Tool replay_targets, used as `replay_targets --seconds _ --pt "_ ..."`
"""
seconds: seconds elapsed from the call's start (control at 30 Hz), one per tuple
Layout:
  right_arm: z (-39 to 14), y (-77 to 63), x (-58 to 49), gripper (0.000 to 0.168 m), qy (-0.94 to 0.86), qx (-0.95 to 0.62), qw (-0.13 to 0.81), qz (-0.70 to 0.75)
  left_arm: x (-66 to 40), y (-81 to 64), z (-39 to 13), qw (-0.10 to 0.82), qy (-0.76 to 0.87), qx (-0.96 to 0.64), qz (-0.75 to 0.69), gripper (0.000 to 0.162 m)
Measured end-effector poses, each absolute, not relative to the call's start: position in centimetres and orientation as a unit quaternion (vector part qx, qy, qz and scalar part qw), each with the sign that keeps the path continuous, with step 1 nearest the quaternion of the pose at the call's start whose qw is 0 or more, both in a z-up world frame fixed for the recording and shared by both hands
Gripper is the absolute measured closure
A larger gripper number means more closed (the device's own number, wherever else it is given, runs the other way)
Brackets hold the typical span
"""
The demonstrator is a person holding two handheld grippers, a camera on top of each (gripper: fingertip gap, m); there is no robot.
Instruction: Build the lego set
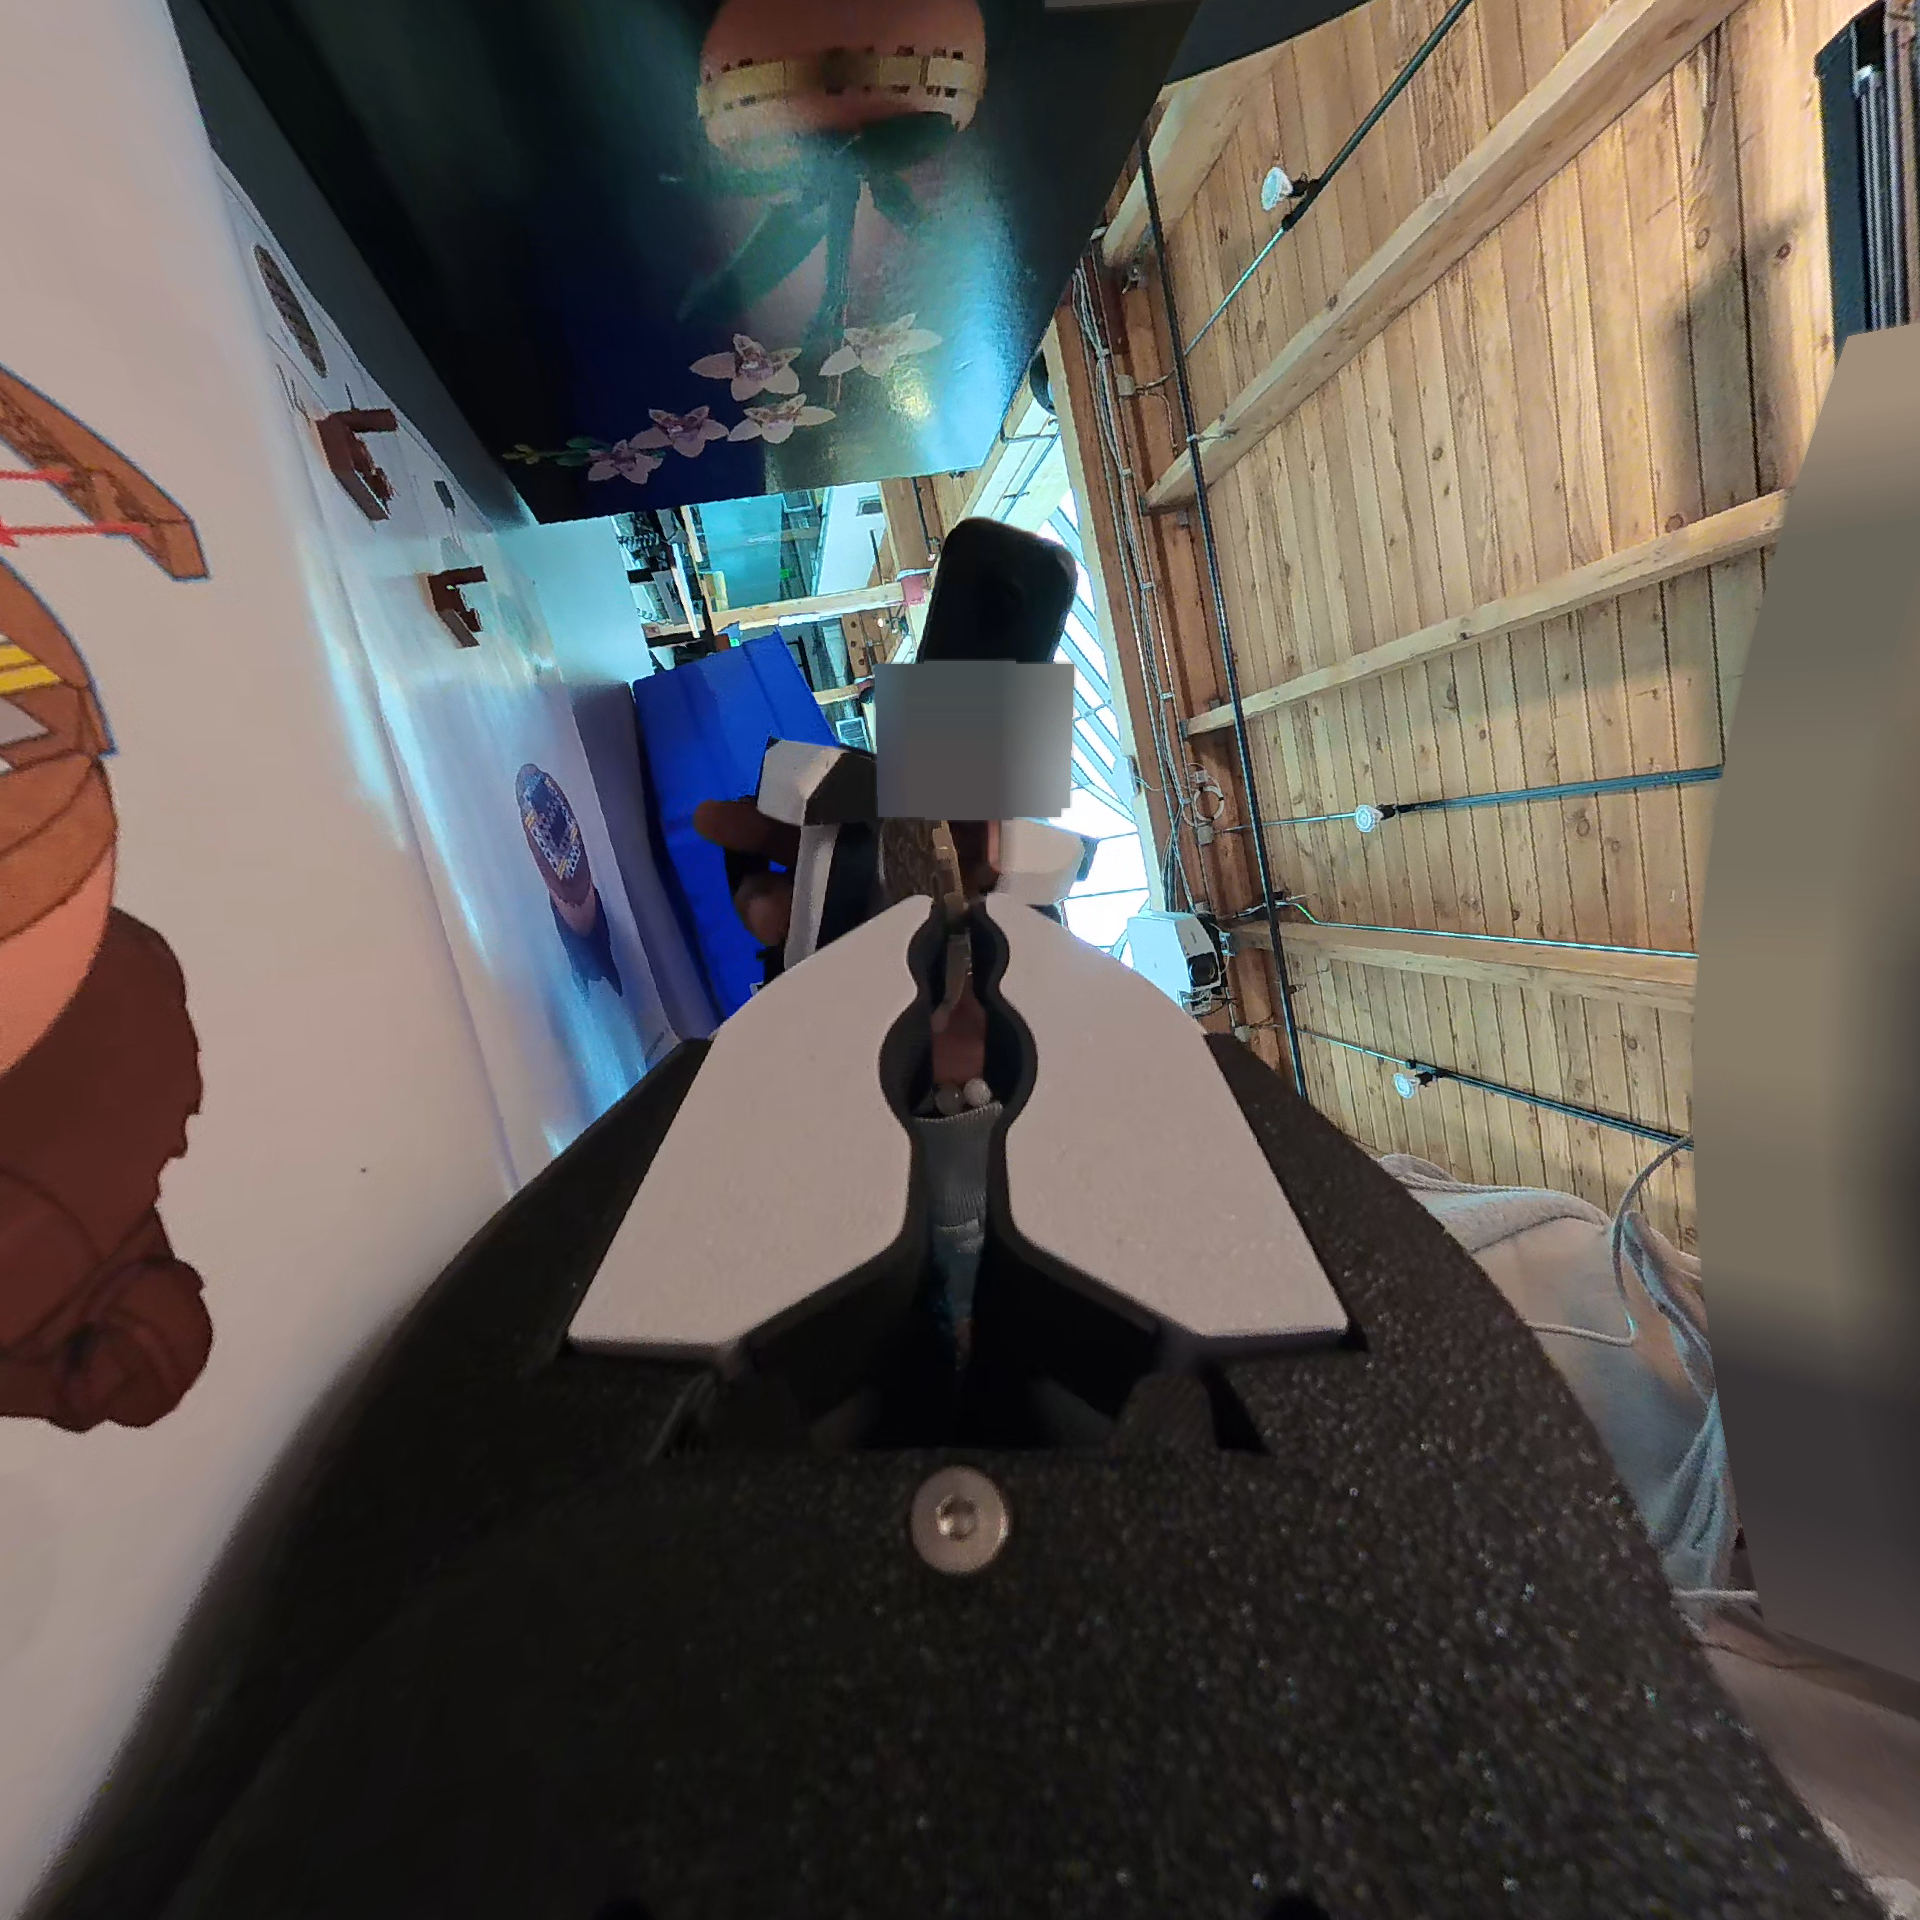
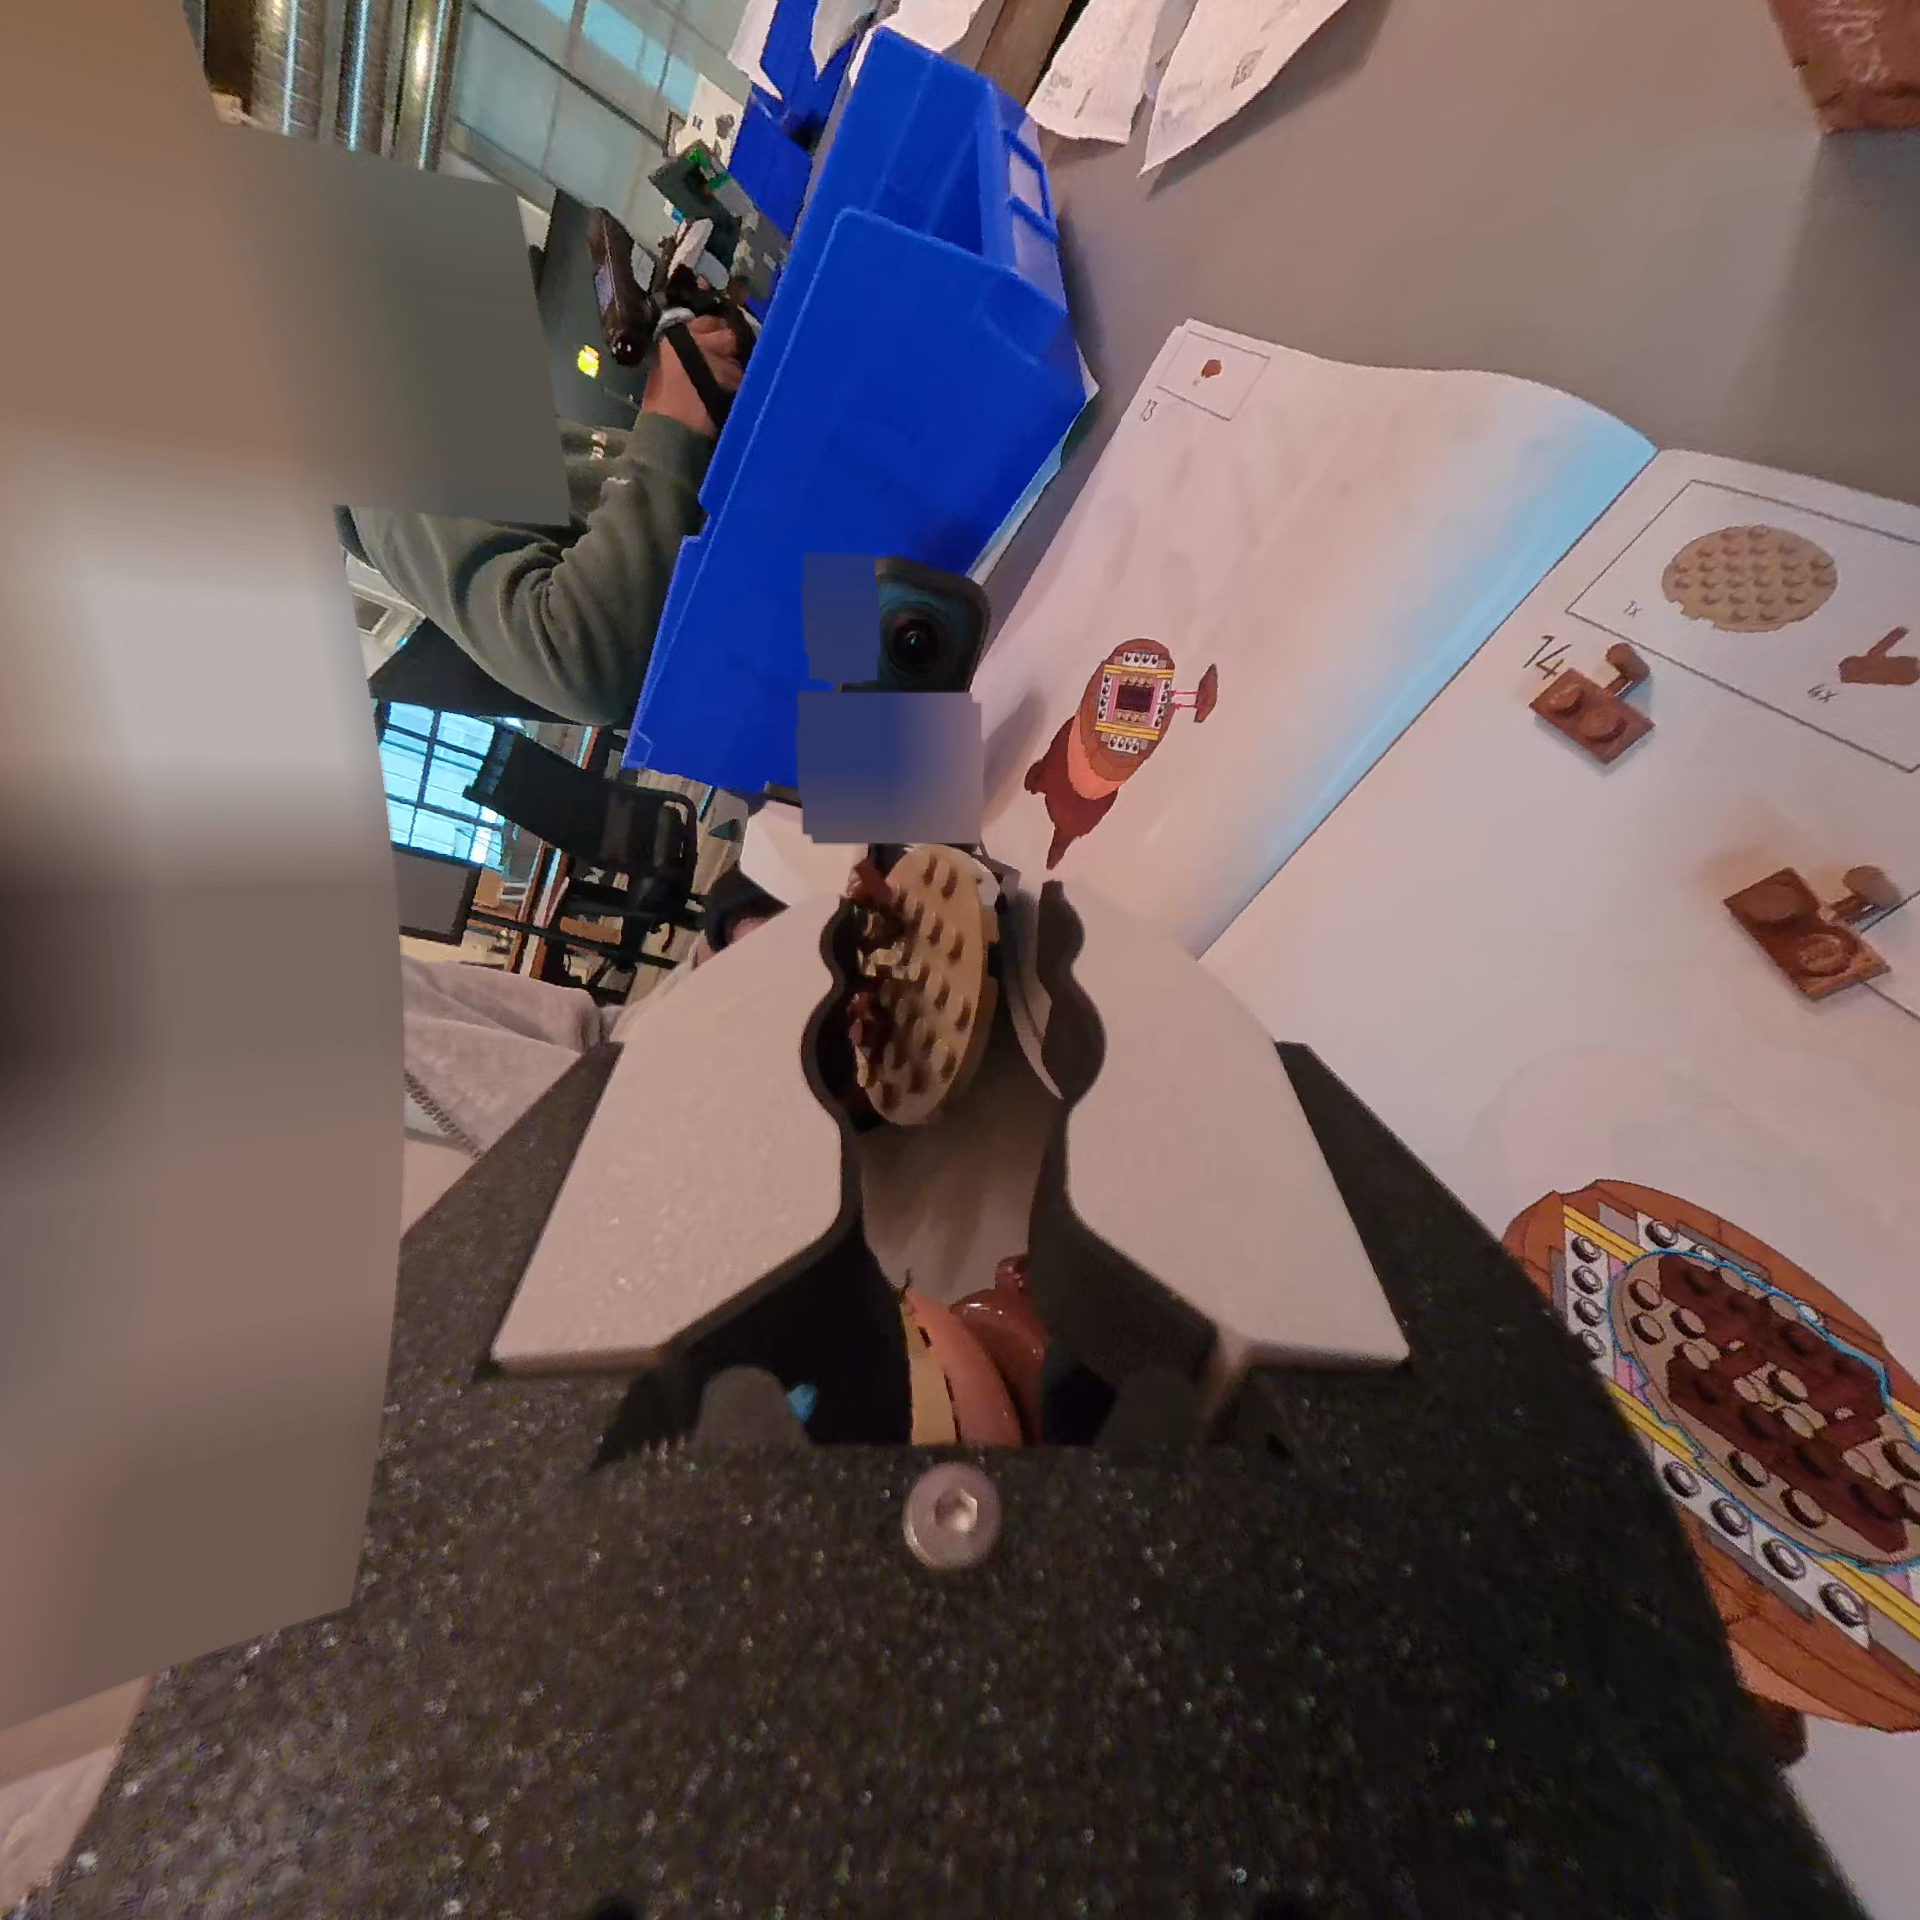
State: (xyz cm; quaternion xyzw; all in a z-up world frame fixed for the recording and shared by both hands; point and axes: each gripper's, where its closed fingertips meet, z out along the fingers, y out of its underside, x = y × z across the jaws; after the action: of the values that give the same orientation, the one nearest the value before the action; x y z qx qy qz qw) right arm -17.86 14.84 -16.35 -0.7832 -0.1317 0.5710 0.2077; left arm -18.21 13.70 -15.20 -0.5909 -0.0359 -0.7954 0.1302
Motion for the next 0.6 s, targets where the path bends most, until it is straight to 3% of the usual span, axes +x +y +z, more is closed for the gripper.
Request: replay_targets --seconds 0.3,0.6 --pt "-15.8 14.8 -17.7 0.137 -0.109 -0.781 0.207 0.580 -18.3 13.8 -15.1 0.141 -0.034 -0.588 -0.795 0.159" --pt "-15.2 16.7 -16.6 0.126 -0.154 -0.795 0.231 0.540 -18.1 13.4 -15.1 0.136 -0.022 -0.591 -0.795 0.159"
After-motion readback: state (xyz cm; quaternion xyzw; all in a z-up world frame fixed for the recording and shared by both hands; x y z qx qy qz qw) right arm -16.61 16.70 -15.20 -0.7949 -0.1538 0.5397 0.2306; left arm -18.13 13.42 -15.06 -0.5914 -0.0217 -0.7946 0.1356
